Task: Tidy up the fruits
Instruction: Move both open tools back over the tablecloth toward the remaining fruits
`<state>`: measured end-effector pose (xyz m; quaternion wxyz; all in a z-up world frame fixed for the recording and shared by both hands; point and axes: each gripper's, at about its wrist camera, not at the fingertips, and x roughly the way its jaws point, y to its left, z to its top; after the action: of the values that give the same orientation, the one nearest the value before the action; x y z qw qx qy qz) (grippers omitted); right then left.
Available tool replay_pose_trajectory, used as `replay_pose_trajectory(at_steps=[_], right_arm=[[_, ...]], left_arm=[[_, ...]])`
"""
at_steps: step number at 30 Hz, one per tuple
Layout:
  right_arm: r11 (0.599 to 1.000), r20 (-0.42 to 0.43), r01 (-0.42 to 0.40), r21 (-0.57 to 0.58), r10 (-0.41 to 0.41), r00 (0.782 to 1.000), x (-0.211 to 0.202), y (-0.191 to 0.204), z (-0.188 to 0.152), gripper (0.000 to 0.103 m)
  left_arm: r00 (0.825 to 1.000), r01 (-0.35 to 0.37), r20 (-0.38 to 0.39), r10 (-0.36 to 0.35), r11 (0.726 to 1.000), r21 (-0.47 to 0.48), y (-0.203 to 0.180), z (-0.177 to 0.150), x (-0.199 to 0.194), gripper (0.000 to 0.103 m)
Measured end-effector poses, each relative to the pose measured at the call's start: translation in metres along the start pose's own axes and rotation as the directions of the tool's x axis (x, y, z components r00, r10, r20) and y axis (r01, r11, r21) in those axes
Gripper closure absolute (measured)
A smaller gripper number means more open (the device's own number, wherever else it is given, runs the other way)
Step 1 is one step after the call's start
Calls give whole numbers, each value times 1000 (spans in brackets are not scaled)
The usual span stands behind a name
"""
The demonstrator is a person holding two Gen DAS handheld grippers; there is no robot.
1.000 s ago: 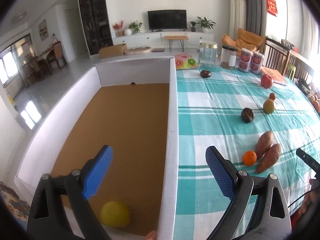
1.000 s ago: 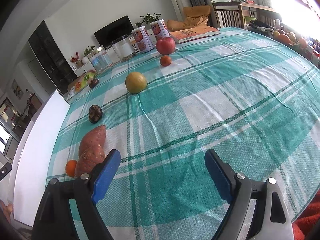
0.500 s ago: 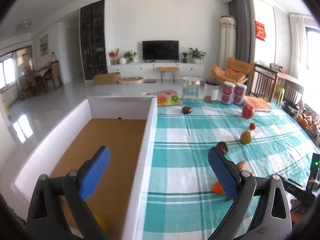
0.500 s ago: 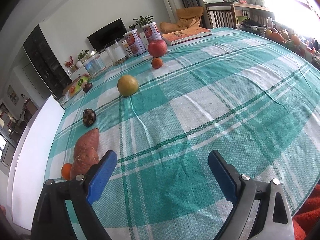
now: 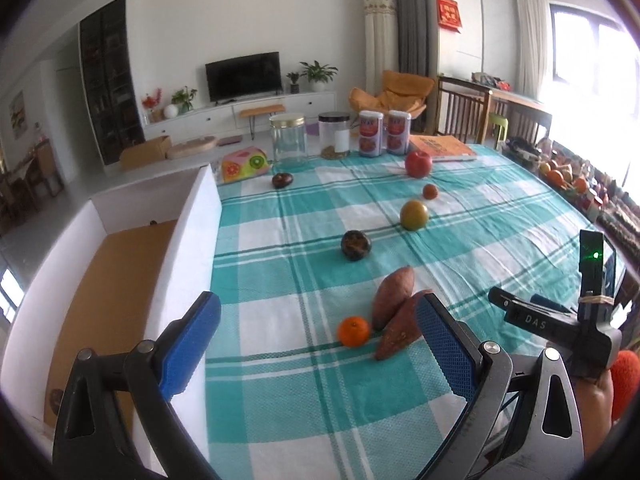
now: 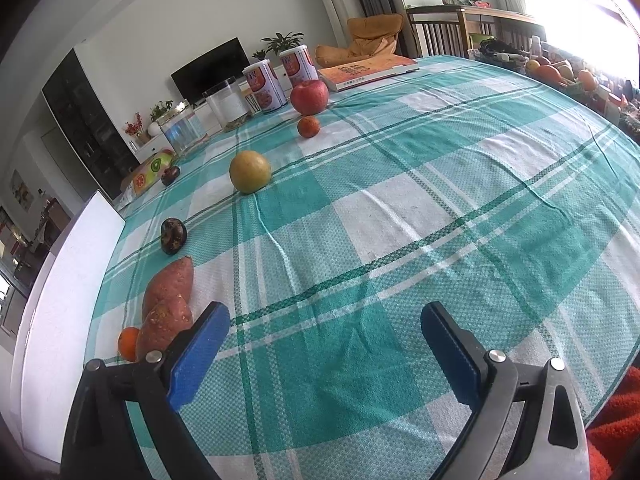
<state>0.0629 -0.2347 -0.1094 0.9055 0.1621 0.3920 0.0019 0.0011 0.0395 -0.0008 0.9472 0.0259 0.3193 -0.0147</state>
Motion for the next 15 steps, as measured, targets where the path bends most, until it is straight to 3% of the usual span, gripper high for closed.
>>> replay_pose_trajectory(at_steps=[15], right_arm=[[1000,2,1,0,-1,1000,0,0,0,7]], left_arm=[[998,27,-64,-29,999,-37,7,-6,9,4]])
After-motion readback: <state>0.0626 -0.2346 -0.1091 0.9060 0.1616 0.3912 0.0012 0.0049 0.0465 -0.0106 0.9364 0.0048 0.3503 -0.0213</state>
